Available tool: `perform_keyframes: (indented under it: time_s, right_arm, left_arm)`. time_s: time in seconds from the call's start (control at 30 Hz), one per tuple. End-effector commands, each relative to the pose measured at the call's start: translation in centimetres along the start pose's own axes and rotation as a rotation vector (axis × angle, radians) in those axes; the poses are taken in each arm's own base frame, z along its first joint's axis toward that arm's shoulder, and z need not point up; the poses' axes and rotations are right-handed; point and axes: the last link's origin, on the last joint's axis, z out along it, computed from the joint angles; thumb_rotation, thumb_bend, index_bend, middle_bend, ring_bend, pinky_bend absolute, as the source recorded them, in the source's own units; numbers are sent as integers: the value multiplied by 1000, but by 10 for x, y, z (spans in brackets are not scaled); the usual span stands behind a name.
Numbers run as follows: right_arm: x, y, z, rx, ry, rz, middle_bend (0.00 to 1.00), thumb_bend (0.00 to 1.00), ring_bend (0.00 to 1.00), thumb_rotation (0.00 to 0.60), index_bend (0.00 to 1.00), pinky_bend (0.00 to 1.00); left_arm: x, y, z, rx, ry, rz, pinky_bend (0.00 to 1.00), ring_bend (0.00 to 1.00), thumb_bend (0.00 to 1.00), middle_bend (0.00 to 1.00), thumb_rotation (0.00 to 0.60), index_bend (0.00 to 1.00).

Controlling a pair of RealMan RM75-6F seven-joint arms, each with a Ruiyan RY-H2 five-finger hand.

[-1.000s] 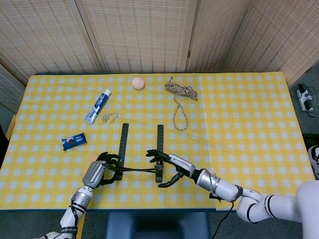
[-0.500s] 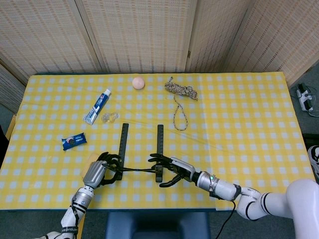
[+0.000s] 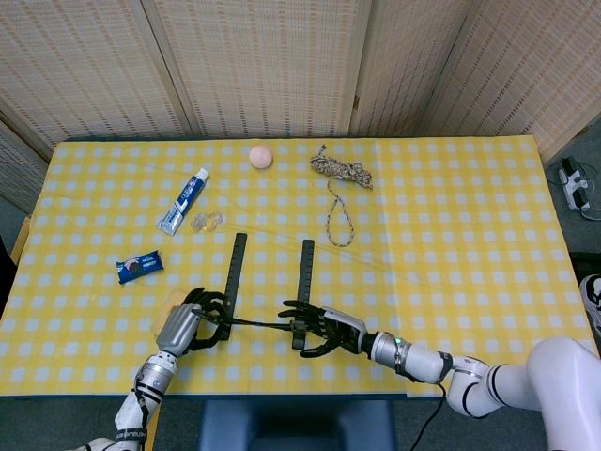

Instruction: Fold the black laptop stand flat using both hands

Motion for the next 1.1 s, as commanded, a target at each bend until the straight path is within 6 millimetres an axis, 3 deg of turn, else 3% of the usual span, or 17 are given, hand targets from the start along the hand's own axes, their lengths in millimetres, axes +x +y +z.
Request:
perform_keyframes:
  time_s: [0.03, 0.27, 0.5, 0.73, 1.1]
  right_arm:
    - [1, -3, -1, 19, 2, -40, 120, 183, 166, 600, 0, 23]
    - [-4, -20, -7, 79, 7, -195, 120, 183, 166, 600, 0, 23]
    - [-14, -38, -9, 136, 39, -348, 115, 182, 167, 600, 0, 22]
    - [-21, -49, 2, 162, 78, -424, 112, 183, 156, 600, 0, 22]
    - [-11, -68, 18, 179, 204, -498, 106, 183, 142, 600, 0, 22]
  left_arm:
    - [1, 1, -1, -6, 1, -1, 111, 211, 498, 285, 600, 513]
    - [4, 7, -7, -43, -6, 6, 99, 185, 476, 278, 600, 404]
    - [11, 11, -14, -73, -19, 41, 62, 78, 441, 168, 600, 193]
    - [21, 13, -25, -99, 3, 60, 48, 38, 427, 126, 600, 150]
    - [38, 14, -36, -140, 66, 86, 19, 0, 414, 68, 600, 95]
